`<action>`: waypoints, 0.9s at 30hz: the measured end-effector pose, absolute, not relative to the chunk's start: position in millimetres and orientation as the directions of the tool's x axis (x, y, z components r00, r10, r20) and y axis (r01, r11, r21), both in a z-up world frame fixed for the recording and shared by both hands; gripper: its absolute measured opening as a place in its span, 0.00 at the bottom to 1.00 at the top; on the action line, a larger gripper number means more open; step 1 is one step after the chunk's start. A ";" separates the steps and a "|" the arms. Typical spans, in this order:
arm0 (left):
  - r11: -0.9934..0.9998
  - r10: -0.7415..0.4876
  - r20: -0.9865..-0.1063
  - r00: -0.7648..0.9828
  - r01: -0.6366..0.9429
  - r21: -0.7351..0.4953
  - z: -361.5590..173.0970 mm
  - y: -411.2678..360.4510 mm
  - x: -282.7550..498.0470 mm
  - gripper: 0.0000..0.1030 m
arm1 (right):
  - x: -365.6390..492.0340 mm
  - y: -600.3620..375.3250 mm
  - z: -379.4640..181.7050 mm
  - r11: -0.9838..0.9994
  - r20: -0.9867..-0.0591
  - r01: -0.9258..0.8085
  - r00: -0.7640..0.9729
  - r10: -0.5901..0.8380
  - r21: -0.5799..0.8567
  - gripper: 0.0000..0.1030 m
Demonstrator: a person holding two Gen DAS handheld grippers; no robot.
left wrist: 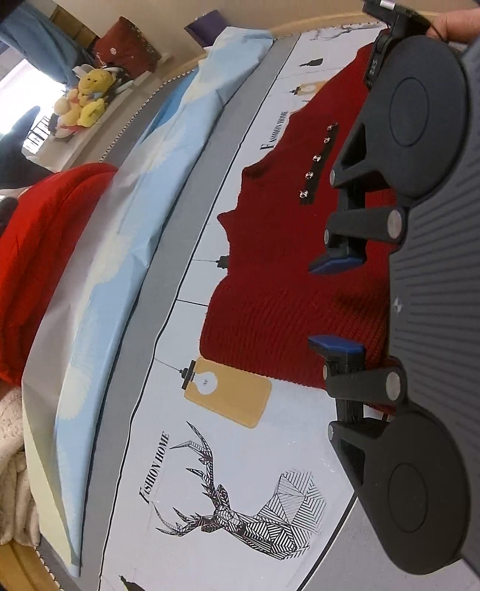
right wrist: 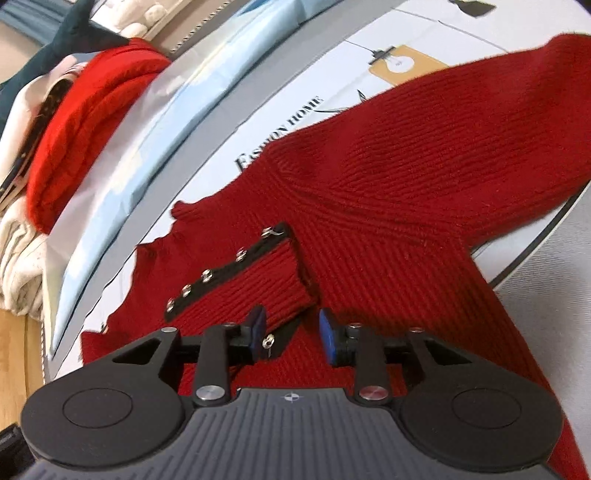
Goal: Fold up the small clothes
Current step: 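Fold the sleeve with the right tool across the sweater body while the left tool holds the body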
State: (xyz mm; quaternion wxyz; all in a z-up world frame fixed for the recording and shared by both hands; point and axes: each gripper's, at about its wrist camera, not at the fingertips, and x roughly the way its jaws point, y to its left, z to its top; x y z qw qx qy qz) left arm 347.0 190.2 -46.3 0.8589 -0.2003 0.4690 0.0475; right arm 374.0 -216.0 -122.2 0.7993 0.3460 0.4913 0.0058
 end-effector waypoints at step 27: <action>0.932 -0.098 -0.899 0.428 -0.278 -0.233 -109.9 189.4 359.0 0.39 | 361.2 -269.9 -89.9 0.770 -0.737 0.387 0.658 0.155 0.508 0.08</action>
